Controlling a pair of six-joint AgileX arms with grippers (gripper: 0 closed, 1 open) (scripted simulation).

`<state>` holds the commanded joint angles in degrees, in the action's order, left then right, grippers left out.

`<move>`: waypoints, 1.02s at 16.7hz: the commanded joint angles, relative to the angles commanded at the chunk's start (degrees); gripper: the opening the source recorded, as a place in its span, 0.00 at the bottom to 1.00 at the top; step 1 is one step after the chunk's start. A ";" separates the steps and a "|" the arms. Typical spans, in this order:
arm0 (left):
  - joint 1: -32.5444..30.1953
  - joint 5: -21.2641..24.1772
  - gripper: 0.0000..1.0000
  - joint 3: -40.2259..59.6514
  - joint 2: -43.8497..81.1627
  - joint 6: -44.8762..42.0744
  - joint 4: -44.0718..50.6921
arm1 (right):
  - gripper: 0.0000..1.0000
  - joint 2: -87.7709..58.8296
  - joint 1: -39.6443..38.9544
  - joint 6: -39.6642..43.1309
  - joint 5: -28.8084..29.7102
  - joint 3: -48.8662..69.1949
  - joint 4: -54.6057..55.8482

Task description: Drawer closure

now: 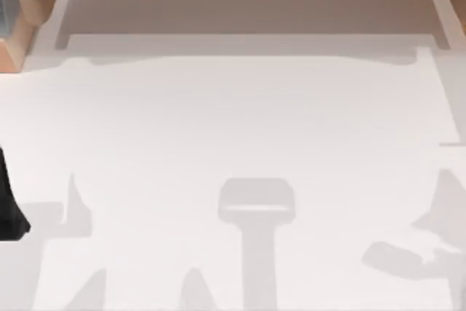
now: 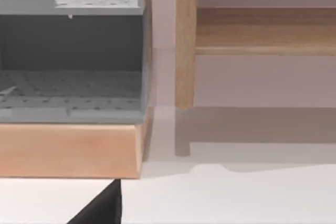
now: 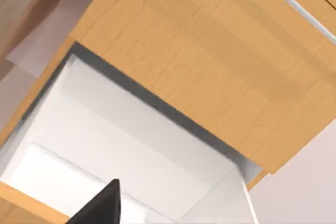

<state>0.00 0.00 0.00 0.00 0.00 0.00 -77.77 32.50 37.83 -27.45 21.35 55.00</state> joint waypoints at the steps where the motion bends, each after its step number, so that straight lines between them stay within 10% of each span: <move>1: 0.00 0.00 1.00 0.00 0.00 0.00 0.00 | 1.00 -4.17 1.37 5.02 -1.29 -0.42 4.02; 10: 0.00 0.00 1.00 0.00 0.00 0.00 0.00 | 1.00 -34.14 9.24 44.76 -11.67 1.54 32.84; 17: 0.00 0.00 1.00 0.00 0.00 0.00 0.00 | 1.00 -38.86 10.33 51.07 -13.48 3.54 37.48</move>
<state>0.00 0.00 0.00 0.00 0.00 0.00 -116.63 42.83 88.90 -40.93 24.89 92.47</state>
